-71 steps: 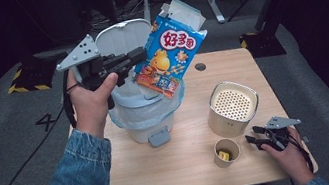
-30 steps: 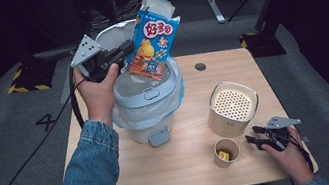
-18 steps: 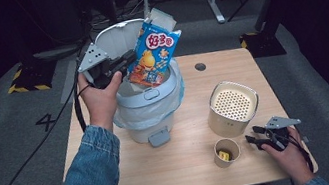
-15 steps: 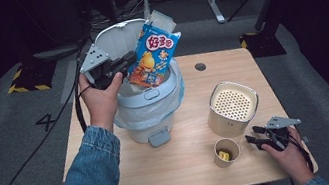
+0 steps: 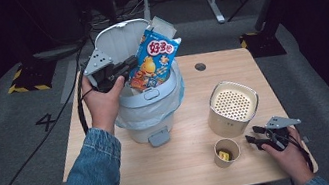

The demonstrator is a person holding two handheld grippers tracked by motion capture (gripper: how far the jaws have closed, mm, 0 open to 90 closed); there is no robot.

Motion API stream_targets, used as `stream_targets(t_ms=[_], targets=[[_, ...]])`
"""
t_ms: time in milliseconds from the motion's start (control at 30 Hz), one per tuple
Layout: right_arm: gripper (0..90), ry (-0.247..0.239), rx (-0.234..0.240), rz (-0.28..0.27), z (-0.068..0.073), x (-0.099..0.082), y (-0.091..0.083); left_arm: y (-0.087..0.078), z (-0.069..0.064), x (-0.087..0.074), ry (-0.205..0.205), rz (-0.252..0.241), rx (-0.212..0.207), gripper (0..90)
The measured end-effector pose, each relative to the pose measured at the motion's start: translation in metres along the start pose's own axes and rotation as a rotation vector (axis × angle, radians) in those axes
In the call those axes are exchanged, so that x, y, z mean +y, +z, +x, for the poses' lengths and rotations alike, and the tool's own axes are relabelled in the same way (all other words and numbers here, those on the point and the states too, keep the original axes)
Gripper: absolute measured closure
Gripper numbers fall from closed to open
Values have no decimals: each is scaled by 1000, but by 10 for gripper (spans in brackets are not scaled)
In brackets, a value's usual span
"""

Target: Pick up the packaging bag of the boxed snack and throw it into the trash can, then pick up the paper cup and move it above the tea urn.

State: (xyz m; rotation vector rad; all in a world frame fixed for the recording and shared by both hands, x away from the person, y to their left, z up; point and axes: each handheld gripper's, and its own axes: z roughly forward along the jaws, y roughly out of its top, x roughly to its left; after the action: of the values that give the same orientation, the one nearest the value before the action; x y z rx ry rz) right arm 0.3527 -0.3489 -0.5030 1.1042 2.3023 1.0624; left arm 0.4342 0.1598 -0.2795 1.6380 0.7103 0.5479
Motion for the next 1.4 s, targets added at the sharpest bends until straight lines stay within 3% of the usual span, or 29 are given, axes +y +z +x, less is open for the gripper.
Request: stream_targets(t_ms=[200,267,300,367,467,667,700,800,967,1100,1233,1400], targets=[[471,0,0,0,0,0,0,-3,0,-4,-29,4,-21,753],[471,0,0,0,0,0,0,-5,1,-6,-42,3,-20,588],[471,0,0,0,0,0,0,-6,0,-7,-47,0,-11,588],[471,0,0,0,0,0,0,-11,-1,-6,-43,-12,13,482],[471,0,0,0,0,0,0,-21,-3,-5,-43,-33,15,438],[455,1,2,0,0,0,0,-39,-12,-2,-10,6,-30,412],[389,7,-7,4,0,0,0,-42,-14,-1,-1,16,-47,409],[378,17,-19,9,-1,0,1,-53,-22,0,31,49,-112,390],[335,16,-22,10,-1,0,0,-64,-31,-3,49,74,-156,383],[320,26,-32,16,-2,-1,-2,-75,-40,-13,66,106,-181,365],[347,0,-27,24,-2,-2,-8,-83,-48,-27,83,127,-203,350],[368,-20,20,40,5,1,-18,-92,-56,-49,86,165,-215,350]])
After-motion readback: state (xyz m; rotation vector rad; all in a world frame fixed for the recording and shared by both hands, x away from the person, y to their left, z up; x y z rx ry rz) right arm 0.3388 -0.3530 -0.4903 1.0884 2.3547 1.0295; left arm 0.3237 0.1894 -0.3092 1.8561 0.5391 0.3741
